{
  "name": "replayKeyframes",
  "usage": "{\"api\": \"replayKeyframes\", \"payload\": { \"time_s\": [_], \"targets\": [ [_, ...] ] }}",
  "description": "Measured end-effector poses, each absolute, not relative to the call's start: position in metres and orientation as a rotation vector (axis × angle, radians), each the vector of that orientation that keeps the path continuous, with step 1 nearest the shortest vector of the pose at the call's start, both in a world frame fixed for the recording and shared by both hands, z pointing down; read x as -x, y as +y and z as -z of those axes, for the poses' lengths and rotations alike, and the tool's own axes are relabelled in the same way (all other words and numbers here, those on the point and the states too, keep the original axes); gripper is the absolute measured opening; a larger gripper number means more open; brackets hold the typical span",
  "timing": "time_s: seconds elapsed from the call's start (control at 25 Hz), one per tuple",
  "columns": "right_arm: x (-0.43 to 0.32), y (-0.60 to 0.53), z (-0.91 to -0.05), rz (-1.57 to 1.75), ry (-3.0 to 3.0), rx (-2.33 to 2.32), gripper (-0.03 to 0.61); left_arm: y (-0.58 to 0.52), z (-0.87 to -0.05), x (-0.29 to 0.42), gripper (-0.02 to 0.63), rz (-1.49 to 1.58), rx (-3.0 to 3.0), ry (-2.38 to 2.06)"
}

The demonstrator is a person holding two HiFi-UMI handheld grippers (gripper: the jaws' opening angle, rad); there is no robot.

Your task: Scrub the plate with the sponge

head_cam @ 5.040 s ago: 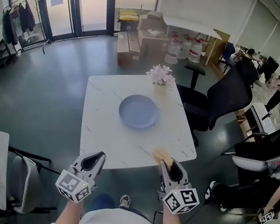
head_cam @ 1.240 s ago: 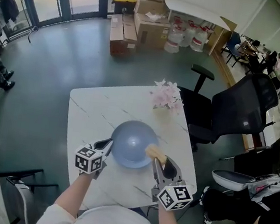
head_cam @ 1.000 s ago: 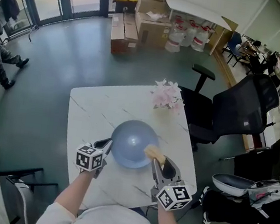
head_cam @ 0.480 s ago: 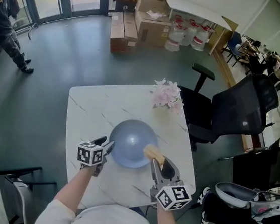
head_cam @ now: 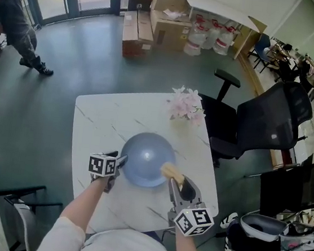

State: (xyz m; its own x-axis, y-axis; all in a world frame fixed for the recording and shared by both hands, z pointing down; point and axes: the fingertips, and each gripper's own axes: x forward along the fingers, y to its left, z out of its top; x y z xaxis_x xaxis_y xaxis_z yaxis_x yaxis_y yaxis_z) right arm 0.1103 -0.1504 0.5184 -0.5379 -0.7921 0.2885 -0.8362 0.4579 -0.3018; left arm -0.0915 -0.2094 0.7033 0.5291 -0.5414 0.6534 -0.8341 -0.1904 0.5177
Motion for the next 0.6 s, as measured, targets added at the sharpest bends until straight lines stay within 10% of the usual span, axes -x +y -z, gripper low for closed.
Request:
{"api": "replayKeyframes", "payload": {
  "time_s": [0.4,0.6],
  "targets": [
    [-0.12,-0.153,-0.522,-0.63,-2.569,-1.473,0.149,-0.214,-0.723,0.086,0.215,-0.469,-1.788,-1.096],
    [-0.12,-0.154,-0.522,-0.631,-2.569,-1.47,0.15,-0.212,-0.725,0.085,0.084,-0.523,-1.81,-1.094]
  ]
}}
